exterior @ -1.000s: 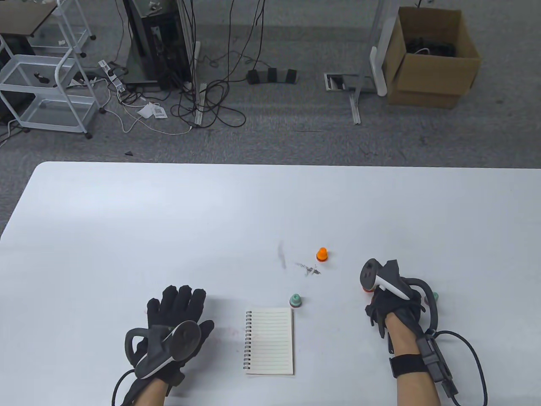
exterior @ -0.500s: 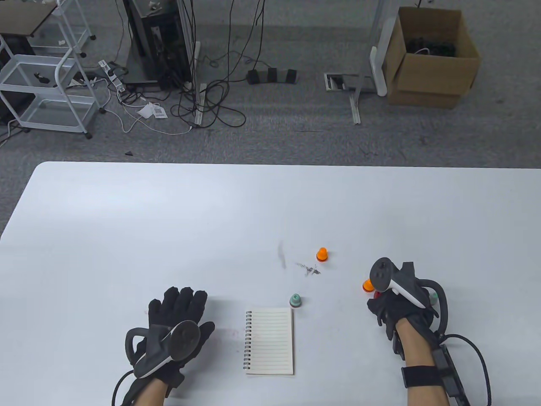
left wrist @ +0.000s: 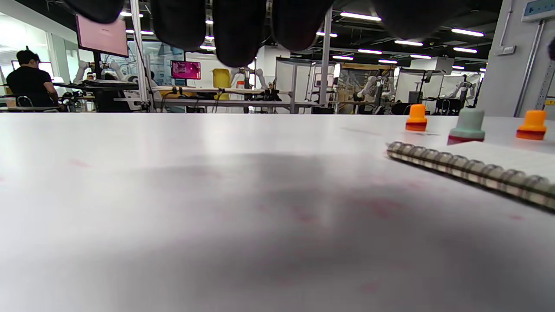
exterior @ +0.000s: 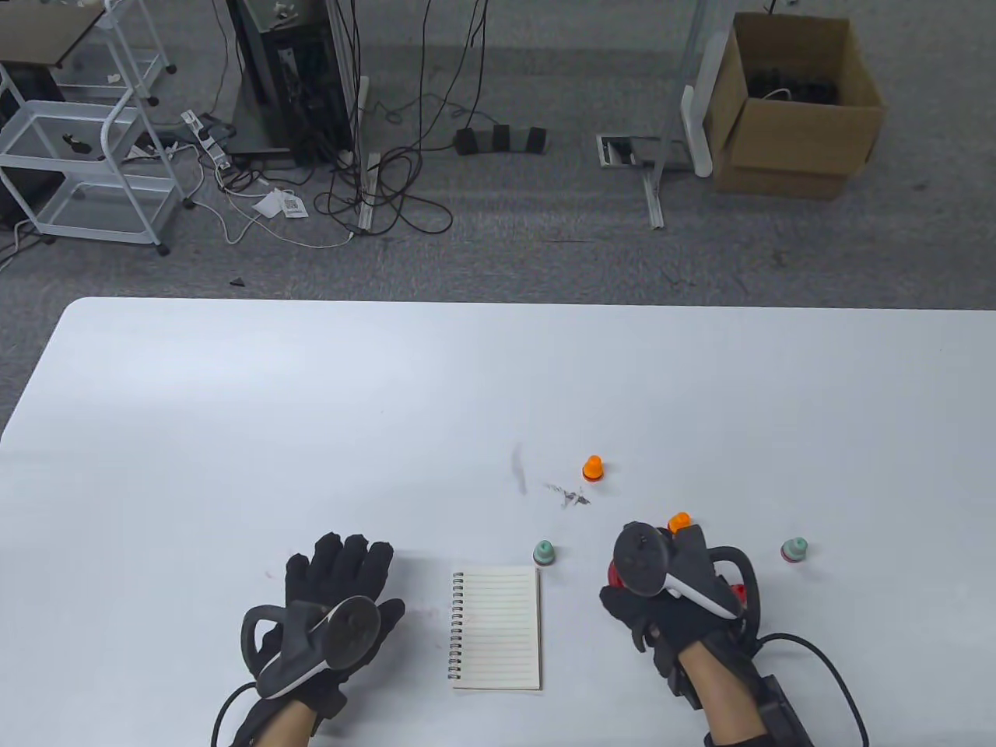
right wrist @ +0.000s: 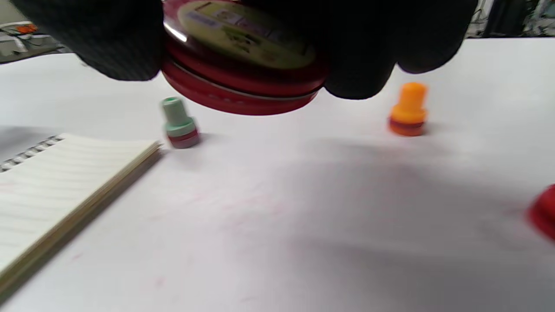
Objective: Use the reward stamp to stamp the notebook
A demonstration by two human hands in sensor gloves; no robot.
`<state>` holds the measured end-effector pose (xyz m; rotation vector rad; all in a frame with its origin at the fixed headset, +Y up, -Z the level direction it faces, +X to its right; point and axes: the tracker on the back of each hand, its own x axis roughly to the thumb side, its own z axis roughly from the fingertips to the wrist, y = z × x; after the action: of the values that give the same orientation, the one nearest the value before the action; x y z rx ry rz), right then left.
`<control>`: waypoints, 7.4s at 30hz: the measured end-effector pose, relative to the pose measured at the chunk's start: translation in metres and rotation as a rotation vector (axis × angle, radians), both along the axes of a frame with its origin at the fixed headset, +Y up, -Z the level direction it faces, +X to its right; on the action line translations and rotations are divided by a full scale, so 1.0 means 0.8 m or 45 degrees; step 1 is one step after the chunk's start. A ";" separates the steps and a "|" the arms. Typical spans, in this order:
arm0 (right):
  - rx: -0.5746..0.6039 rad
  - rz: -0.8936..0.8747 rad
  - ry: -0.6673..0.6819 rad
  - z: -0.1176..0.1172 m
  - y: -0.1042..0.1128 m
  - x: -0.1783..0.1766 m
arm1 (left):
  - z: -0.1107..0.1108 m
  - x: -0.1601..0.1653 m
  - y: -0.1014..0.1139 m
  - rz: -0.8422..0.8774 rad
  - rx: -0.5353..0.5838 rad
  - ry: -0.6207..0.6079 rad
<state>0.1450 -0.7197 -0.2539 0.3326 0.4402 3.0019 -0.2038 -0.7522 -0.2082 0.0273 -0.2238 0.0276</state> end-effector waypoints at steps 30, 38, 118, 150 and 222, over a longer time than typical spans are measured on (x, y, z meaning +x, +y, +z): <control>0.113 0.060 0.248 0.035 -0.080 -0.062 | 0.000 0.004 -0.003 -0.024 -0.028 0.026; 0.098 0.106 0.263 0.037 -0.083 -0.066 | 0.000 0.004 -0.003 -0.018 -0.027 0.029; 0.103 0.006 -0.041 0.035 -0.018 0.047 | -0.002 -0.018 0.004 0.042 -0.002 0.109; 0.101 0.117 -0.599 0.010 -0.048 0.162 | -0.002 -0.014 0.003 0.023 -0.026 0.089; 0.127 -1.236 0.173 0.042 -0.060 -0.077 | 0.010 0.065 -0.015 0.801 -0.094 -0.328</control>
<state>0.0835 -0.7677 -0.2205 0.5584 0.0783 2.0587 -0.1515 -0.7641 -0.1998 0.0200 -0.4648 0.6690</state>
